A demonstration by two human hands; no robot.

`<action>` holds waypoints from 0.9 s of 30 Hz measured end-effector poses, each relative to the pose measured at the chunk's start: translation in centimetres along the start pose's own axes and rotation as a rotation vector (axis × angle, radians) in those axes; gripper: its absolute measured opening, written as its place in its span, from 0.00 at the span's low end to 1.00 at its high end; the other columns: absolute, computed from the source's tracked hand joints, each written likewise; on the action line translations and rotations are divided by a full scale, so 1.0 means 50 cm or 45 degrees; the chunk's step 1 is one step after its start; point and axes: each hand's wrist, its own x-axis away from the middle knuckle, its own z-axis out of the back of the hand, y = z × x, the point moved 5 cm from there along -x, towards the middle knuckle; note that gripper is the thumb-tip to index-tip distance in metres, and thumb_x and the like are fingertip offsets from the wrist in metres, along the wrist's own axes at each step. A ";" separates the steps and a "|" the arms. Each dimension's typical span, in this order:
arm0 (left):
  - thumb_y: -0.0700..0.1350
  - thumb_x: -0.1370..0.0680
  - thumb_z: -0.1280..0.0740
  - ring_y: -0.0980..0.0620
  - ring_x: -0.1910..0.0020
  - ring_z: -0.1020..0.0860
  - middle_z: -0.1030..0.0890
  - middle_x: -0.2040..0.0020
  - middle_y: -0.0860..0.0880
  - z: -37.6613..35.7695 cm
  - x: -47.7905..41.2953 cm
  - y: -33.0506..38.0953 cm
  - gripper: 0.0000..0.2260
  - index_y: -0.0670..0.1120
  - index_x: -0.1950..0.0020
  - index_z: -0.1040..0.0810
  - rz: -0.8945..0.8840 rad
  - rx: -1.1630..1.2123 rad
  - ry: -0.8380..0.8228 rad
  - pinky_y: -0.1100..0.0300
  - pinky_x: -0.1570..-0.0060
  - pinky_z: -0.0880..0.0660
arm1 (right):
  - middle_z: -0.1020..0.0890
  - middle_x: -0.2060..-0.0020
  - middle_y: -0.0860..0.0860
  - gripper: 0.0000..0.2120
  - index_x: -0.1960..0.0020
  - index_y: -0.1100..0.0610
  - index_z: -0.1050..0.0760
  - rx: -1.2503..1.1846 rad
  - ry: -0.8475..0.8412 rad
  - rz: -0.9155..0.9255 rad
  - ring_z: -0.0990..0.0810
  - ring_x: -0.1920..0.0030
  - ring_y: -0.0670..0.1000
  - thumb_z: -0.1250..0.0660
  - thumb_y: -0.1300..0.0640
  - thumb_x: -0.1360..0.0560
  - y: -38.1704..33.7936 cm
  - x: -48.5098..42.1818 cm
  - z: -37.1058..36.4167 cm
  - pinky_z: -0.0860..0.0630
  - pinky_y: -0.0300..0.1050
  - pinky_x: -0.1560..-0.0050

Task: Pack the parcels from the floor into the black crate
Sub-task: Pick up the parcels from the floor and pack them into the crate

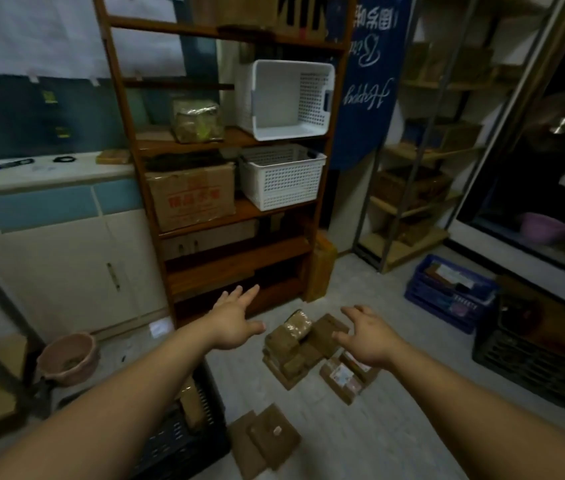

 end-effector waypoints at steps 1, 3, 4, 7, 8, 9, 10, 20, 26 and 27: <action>0.55 0.22 0.37 0.45 0.23 0.58 0.56 0.21 0.49 -0.016 -0.017 0.035 0.35 0.57 0.23 0.56 0.006 0.019 0.007 0.46 0.25 0.52 | 0.42 0.25 0.53 0.32 0.23 0.52 0.45 -0.007 0.008 0.002 0.38 0.27 0.55 0.39 0.43 0.22 0.036 -0.002 0.016 0.37 0.47 0.30; 0.55 0.22 0.37 0.43 0.23 0.58 0.56 0.21 0.48 -0.050 -0.052 0.100 0.35 0.56 0.23 0.56 0.014 0.048 0.007 0.46 0.25 0.52 | 0.42 0.25 0.53 0.33 0.23 0.51 0.46 -0.034 -0.020 0.021 0.38 0.27 0.55 0.39 0.43 0.22 0.107 -0.009 0.045 0.37 0.48 0.30; 0.55 0.22 0.37 0.43 0.23 0.57 0.56 0.21 0.47 -0.066 -0.068 0.127 0.35 0.56 0.23 0.56 0.018 0.049 0.004 0.47 0.25 0.52 | 0.42 0.25 0.53 0.33 0.22 0.51 0.46 -0.041 -0.042 0.031 0.38 0.27 0.55 0.39 0.43 0.22 0.142 -0.014 0.056 0.37 0.48 0.30; 0.55 0.22 0.37 0.42 0.23 0.57 0.55 0.21 0.47 -0.108 -0.107 0.183 0.35 0.56 0.23 0.55 0.057 0.057 0.006 0.46 0.26 0.52 | 0.43 0.24 0.52 0.33 0.22 0.51 0.46 -0.013 -0.071 0.037 0.39 0.27 0.55 0.39 0.41 0.23 0.231 -0.037 0.084 0.38 0.49 0.30; 0.55 0.22 0.37 0.42 0.23 0.57 0.55 0.21 0.47 -0.118 -0.115 0.195 0.35 0.56 0.22 0.55 0.070 0.066 0.008 0.46 0.26 0.52 | 0.43 0.24 0.52 0.34 0.23 0.51 0.46 -0.009 -0.077 0.039 0.39 0.27 0.55 0.39 0.41 0.23 0.253 -0.048 0.090 0.38 0.49 0.30; 0.54 0.22 0.37 0.42 0.23 0.57 0.55 0.21 0.47 -0.126 -0.122 0.203 0.35 0.55 0.22 0.55 0.087 0.067 0.007 0.47 0.26 0.53 | 0.42 0.24 0.53 0.34 0.23 0.51 0.46 -0.008 -0.090 0.047 0.39 0.27 0.55 0.39 0.41 0.23 0.270 -0.061 0.093 0.38 0.48 0.31; 0.54 0.22 0.37 0.42 0.23 0.57 0.55 0.21 0.46 -0.132 -0.127 0.207 0.35 0.55 0.22 0.55 0.104 0.053 0.004 0.47 0.26 0.53 | 0.42 0.25 0.53 0.34 0.23 0.51 0.46 -0.017 -0.108 0.056 0.38 0.27 0.55 0.39 0.42 0.23 0.283 -0.075 0.093 0.38 0.47 0.31; 0.57 0.22 0.37 0.42 0.23 0.56 0.55 0.21 0.47 -0.132 -0.305 0.096 0.35 0.56 0.23 0.55 0.303 0.021 -0.030 0.47 0.26 0.53 | 0.38 0.27 0.55 0.32 0.23 0.52 0.44 -0.112 -0.261 0.080 0.35 0.30 0.56 0.37 0.44 0.23 0.284 -0.309 0.036 0.36 0.47 0.33; 0.56 0.22 0.38 0.42 0.23 0.56 0.55 0.21 0.46 -0.134 -0.493 0.043 0.35 0.53 0.22 0.56 0.358 0.069 -0.138 0.47 0.26 0.52 | 0.38 0.27 0.56 0.32 0.23 0.54 0.44 -0.082 -0.340 -0.039 0.34 0.30 0.55 0.38 0.44 0.22 0.320 -0.467 0.049 0.37 0.43 0.33; 0.56 0.22 0.38 0.42 0.23 0.55 0.55 0.21 0.45 -0.134 -0.514 0.037 0.35 0.52 0.22 0.56 0.376 0.086 -0.149 0.48 0.26 0.52 | 0.37 0.28 0.56 0.31 0.24 0.54 0.43 -0.072 -0.348 -0.055 0.34 0.30 0.55 0.39 0.44 0.22 0.327 -0.491 0.052 0.37 0.43 0.33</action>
